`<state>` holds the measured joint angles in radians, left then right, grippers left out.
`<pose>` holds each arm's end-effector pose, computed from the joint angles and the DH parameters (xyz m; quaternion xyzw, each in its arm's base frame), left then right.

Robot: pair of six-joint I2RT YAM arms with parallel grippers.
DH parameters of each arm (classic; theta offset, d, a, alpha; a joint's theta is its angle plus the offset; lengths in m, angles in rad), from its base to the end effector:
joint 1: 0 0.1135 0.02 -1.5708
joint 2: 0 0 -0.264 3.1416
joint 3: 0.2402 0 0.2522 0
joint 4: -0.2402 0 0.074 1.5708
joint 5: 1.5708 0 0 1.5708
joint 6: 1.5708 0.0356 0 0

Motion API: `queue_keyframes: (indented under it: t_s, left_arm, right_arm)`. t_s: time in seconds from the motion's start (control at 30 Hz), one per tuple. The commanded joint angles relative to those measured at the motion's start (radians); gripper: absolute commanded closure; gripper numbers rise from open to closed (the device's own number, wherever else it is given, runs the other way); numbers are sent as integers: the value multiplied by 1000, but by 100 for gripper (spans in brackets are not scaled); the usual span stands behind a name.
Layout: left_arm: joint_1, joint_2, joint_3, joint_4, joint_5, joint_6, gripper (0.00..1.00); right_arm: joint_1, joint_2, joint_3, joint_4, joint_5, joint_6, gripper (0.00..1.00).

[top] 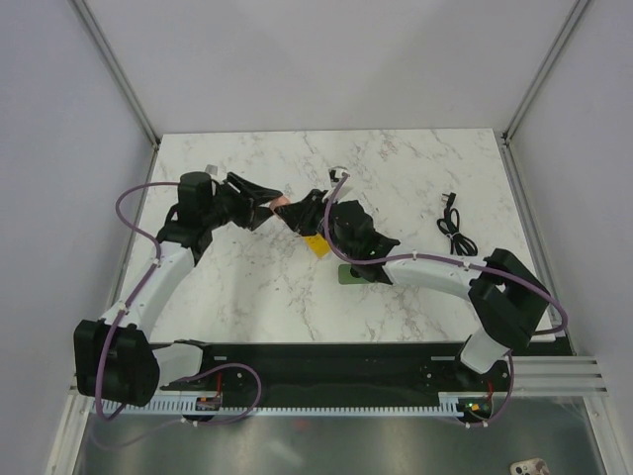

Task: Insert the plug

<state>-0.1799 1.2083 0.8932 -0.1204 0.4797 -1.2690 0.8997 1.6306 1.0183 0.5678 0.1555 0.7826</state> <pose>0.2662 -0.0651 0.2969 -0.3150 0.7667 -0.4961 0.2584 0.2405 0.2940 0.2805 0.0114 0.7224 0.4763 0.5012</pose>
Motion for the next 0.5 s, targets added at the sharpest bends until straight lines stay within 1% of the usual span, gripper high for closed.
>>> queue_keyframes:
  t_s: [0.0, 0.03, 0.1, 0.13, 0.2, 0.27, 0.3, 0.33, 0.37, 0.43, 0.47]
  left_arm:
    - [-7, -39, 10, 51, 62, 49, 37]
    - [-9, -39, 7, 51, 66, 51, 25]
    - [-7, -30, 4, 50, 82, 74, 18]
    - [-7, -26, 7, 50, 89, 88, 15]
    - [-7, -15, 13, 38, 97, 126, 14]
    - [-7, -1, 26, 25, 86, 164, 14]
    - [-7, 11, 35, -4, 73, 218, 14]
    - [-7, 20, 55, -22, 56, 249, 15]
    - [-7, 31, 64, -31, 15, 317, 16]
    - [-4, 75, 91, -62, -21, 377, 18]
    - [0, 95, 102, -62, -41, 435, 22]
  right_arm:
    - [1, 21, 43, 34, 22, 14, 100]
    - [1, 25, 43, 32, 19, 11, 100]
    - [2, 20, 46, 18, 16, -3, 100]
    - [-1, 6, 48, -21, 24, -9, 100]
    - [-13, -17, 52, -107, 42, -26, 100]
    - [-40, -31, 39, -147, 21, -34, 100]
    - [-50, -52, 28, -173, 15, -48, 100]
    - [-57, -64, 0, -184, 13, -61, 100]
    - [-68, -77, -15, -196, 12, -72, 100]
    - [-82, -126, -50, -252, 15, -97, 100]
    - [-91, -161, -58, -299, 21, -105, 100]
